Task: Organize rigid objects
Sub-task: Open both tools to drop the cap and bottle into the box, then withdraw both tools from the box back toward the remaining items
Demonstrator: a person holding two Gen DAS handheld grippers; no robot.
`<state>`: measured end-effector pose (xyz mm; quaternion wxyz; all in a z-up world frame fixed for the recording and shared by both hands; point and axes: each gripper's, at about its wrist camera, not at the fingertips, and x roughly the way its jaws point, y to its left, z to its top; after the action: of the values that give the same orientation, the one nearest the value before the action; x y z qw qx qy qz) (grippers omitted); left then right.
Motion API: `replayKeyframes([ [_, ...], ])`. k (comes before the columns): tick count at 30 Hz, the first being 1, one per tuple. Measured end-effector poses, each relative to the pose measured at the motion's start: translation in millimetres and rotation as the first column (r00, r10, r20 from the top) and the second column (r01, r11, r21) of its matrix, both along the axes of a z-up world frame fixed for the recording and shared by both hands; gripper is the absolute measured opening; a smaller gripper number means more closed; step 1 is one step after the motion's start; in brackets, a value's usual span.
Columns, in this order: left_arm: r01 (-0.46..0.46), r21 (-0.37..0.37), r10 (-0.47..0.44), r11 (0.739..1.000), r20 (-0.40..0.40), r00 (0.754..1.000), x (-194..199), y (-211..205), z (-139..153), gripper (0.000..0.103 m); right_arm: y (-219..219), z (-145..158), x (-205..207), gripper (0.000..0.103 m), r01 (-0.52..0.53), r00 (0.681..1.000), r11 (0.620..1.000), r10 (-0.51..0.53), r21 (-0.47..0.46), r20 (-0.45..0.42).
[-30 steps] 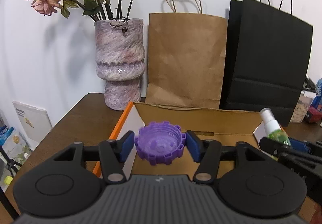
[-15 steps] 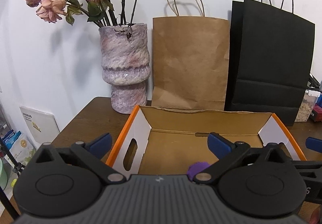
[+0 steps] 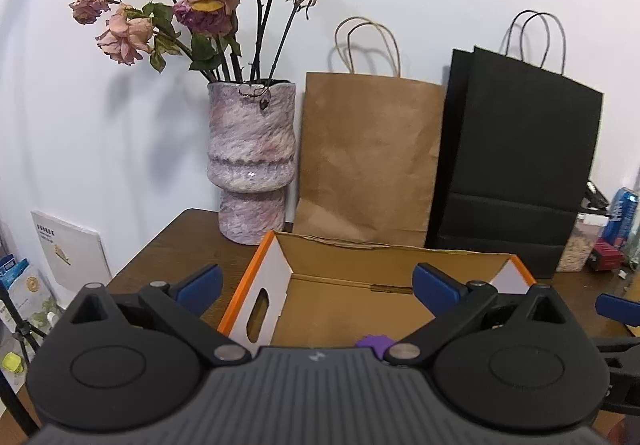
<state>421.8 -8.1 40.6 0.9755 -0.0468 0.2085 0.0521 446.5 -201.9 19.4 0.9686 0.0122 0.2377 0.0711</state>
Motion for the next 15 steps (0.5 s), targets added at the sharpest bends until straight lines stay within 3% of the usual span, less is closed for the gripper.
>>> replayKeyframes([
  [15, 0.058, 0.014, -0.059, 0.998, 0.041, 0.997, -53.9, -1.7, 3.5, 0.103, -6.1, 4.0, -57.2, 0.103, -0.004, 1.000, 0.999, 0.005, -0.048, 0.014],
])
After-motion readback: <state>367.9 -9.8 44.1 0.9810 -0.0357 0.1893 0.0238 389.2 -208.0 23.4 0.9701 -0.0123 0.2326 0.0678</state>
